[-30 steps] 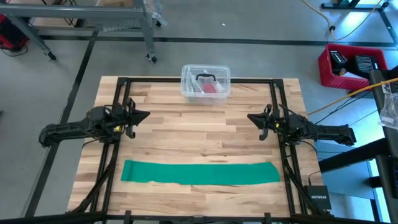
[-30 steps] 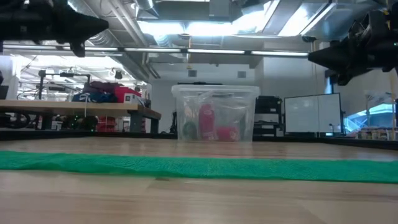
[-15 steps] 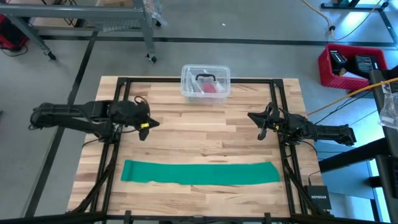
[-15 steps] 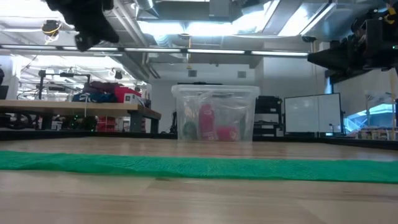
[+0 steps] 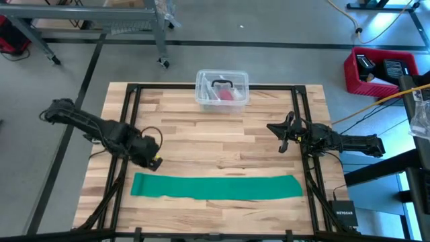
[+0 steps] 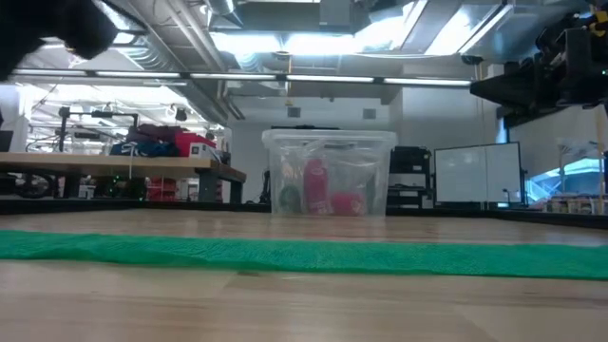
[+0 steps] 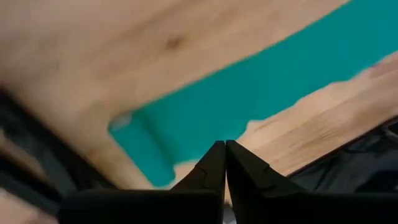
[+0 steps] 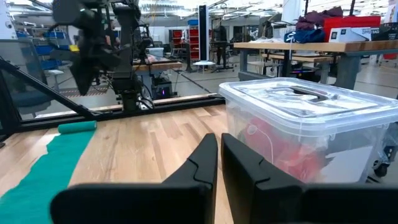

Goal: Roll bandage
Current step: Roll the green bandage

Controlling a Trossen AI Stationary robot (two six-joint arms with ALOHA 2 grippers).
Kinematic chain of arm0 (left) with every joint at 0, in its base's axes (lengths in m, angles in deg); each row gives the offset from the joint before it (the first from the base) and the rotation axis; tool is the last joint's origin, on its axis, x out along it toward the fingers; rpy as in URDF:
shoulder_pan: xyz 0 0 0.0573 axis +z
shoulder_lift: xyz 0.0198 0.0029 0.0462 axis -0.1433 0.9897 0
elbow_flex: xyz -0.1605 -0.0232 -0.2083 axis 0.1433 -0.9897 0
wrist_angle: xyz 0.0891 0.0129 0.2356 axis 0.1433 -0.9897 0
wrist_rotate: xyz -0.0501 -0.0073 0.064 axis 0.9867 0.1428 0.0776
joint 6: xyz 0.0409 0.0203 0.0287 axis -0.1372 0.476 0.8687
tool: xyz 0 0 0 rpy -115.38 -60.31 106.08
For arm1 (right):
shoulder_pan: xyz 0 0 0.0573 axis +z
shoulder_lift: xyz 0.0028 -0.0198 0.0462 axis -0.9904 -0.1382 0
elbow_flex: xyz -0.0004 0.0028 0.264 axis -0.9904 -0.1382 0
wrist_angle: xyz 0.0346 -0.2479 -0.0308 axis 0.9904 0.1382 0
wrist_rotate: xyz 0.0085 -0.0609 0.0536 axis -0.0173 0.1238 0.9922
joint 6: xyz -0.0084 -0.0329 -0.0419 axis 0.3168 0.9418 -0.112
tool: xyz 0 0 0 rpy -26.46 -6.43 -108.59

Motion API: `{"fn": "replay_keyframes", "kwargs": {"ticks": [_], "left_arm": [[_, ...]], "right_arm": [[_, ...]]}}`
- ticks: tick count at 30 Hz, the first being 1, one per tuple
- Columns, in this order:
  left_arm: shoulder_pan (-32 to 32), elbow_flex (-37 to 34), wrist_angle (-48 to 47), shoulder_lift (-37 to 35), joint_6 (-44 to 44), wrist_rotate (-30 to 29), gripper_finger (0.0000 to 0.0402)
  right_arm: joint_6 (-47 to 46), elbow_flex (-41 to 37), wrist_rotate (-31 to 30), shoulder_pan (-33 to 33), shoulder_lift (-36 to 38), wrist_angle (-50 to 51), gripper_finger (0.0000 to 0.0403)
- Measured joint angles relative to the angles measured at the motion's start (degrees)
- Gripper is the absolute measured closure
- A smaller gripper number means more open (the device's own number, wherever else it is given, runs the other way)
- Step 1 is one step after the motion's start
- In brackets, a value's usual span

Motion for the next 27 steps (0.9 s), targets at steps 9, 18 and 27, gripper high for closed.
{"fn": "replay_keyframes", "kwargs": {"ticks": [9, 18, 27], "left_arm": [[-14.14, 0.00, 2.71, 7.70, -19.68, 0.54, 0.0396], [-22.20, -1.40, 4.97, 10.23, -31.33, 0.36, 0.0394], [-26.98, -10.20, 16.28, 10.23, -37.07, -0.01, 0.0286]], "right_arm": [[-0.08, 0.00, 1.51, -0.01, 0.00, 0.39, 0.0377], [0.03, 0.00, 1.19, 0.00, 0.00, 0.39, 0.0377], [-0.13, 0.00, 0.94, -0.02, 0.00, 0.20, 0.0377]]}}
